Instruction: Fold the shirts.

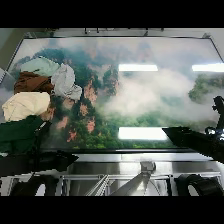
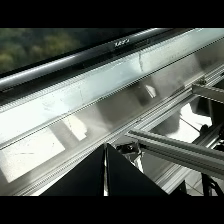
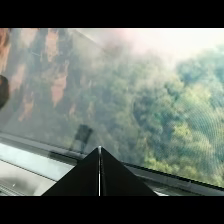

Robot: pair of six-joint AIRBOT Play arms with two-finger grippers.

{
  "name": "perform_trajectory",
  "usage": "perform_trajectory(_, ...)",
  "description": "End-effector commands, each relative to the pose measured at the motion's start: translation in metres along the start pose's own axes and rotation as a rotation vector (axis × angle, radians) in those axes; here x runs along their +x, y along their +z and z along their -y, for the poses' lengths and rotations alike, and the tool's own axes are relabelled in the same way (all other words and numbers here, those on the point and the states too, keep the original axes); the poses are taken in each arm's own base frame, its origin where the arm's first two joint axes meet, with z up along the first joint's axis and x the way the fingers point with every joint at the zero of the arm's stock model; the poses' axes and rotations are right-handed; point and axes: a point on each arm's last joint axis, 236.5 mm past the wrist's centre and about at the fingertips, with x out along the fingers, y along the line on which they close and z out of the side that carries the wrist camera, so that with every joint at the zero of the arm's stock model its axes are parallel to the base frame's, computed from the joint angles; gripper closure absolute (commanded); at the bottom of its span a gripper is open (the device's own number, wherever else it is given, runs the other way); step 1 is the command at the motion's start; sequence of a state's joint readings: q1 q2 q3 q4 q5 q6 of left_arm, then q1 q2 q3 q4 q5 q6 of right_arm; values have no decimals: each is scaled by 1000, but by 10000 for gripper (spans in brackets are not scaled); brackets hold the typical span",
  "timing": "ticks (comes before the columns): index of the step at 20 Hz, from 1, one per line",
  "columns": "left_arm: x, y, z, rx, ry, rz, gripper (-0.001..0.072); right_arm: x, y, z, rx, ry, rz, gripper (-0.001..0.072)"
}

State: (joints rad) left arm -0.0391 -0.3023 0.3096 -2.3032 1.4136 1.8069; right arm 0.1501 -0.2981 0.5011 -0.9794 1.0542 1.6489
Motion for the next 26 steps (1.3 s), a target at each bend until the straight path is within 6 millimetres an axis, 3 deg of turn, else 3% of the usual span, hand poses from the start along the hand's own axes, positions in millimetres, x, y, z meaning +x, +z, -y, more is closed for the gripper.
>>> perform_trajectory(1, 1, -1, 0, -3, -1, -1, 695, 0, -1, 0, 1, 1, -1, 696)
perform_trajectory(18, 2, -1, -4, -4, 9, -1, 696, 1, -1, 1, 3, -1, -4, 696)
perform_trajectory(21, 1, 15, -6, -5, 19, 64, 696, 1, 17, 0, 1, 3, 72, 696)
perform_trajectory(23, 0, 23, -6, -7, 18, 99, 696, 0, 18, -4, 14, 22, 76, 696)
perform_trajectory(26, -1, 30, 14, -26, -67, 127, 696, 0, 18, -13, 38, 60, 77, 695)
